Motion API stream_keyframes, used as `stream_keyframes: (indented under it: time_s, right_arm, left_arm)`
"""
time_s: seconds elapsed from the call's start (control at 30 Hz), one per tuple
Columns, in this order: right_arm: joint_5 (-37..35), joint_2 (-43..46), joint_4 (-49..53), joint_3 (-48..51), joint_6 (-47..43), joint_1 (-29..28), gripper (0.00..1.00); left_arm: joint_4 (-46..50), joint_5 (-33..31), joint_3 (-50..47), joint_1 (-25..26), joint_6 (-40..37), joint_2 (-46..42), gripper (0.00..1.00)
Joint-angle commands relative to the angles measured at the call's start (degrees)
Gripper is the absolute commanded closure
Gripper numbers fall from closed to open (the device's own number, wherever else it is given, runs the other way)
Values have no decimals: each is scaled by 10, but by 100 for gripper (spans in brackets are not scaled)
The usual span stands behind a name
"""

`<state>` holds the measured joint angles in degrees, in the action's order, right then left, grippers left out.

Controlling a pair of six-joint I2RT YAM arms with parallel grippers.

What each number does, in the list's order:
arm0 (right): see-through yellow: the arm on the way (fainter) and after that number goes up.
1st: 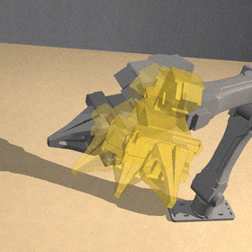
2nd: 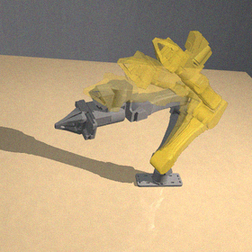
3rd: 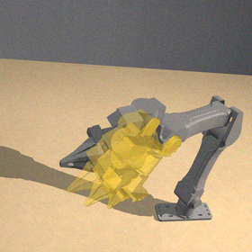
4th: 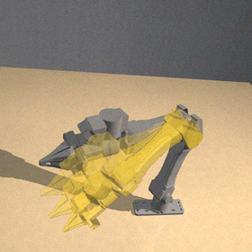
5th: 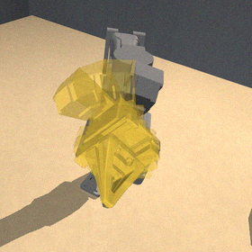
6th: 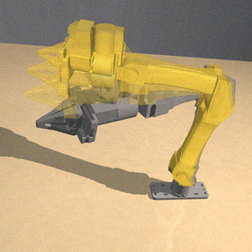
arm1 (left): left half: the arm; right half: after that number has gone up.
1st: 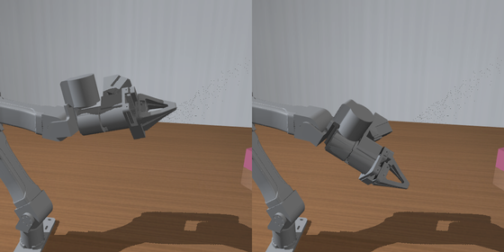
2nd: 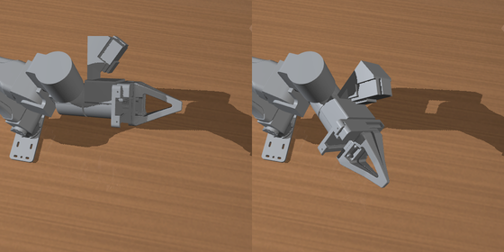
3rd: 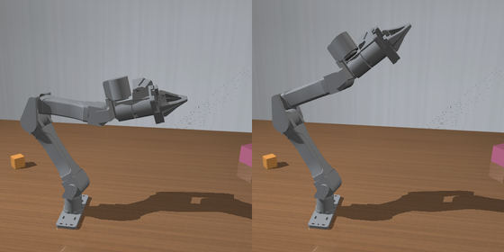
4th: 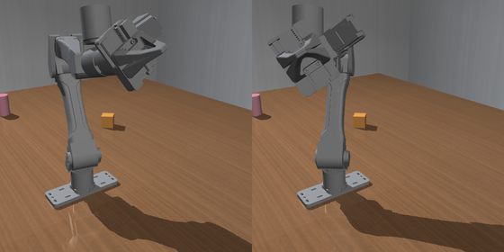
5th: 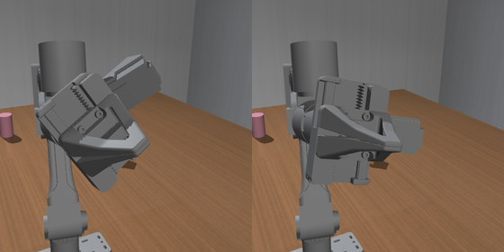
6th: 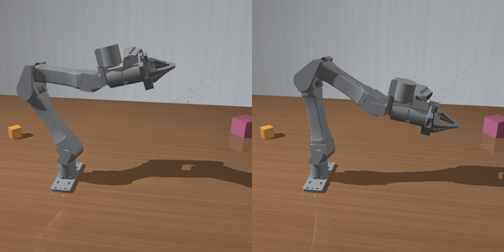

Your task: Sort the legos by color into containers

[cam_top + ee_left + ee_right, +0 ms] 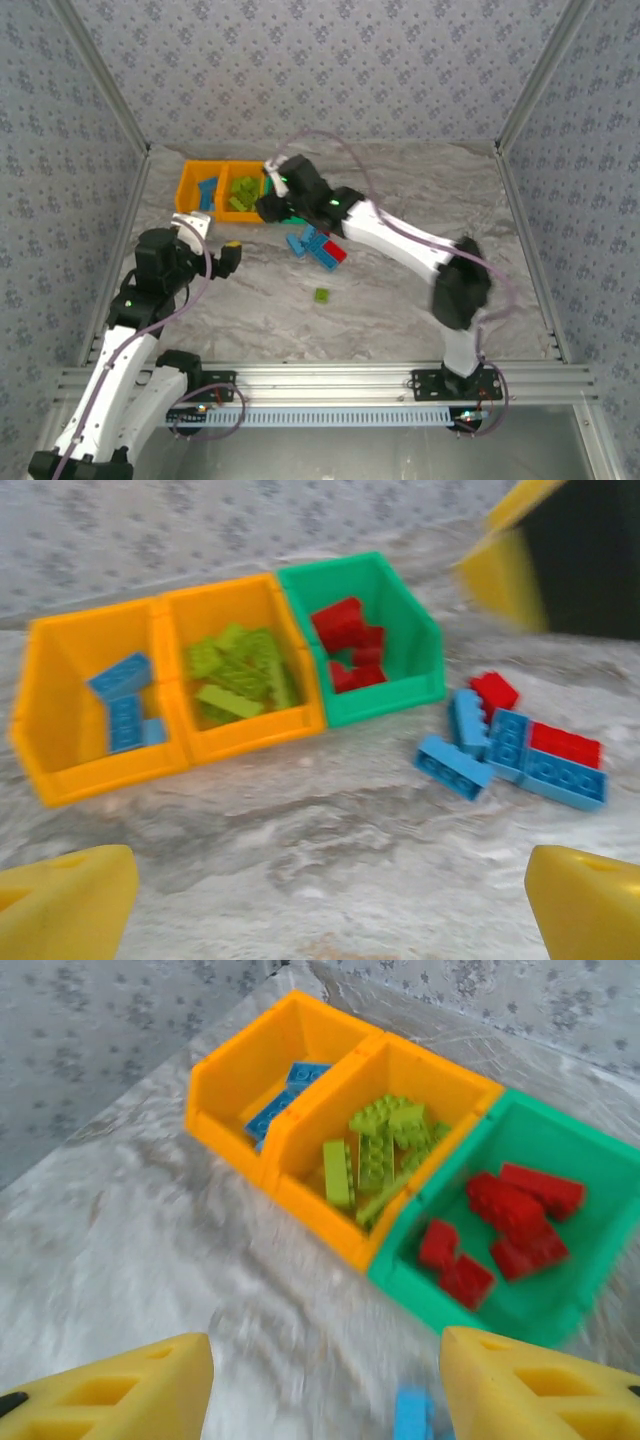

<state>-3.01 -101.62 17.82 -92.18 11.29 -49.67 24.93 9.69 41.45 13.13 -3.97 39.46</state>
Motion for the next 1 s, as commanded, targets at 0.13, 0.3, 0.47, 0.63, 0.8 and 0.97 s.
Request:
stream_keyframes:
  time_s: [0.13, 0.3, 0.47, 0.63, 0.8, 0.97]
  right_arm:
    - [-128, 228, 59, 303, 288, -53, 33]
    - [-106, 204, 159, 340, 461, -94, 28]
    - [-84, 112, 148, 330, 505, -116, 21]
    - [-93, 23, 131, 285, 492, -116, 21]
    - [-87, -31, 100, 271, 502, -105, 31]
    - [-92, -51, 95, 272, 509, -102, 48]
  left_arm:
    - [-2, 271, 21, 36, -75, 44, 1]
    - [78, 216, 26, 135, -166, 73, 1]
    - [92, 189, 29, 163, -181, 86, 1]
    - [92, 180, 24, 164, -187, 79, 1]
    - [93, 177, 24, 164, -190, 78, 1]
    - [95, 173, 23, 164, -194, 78, 1]
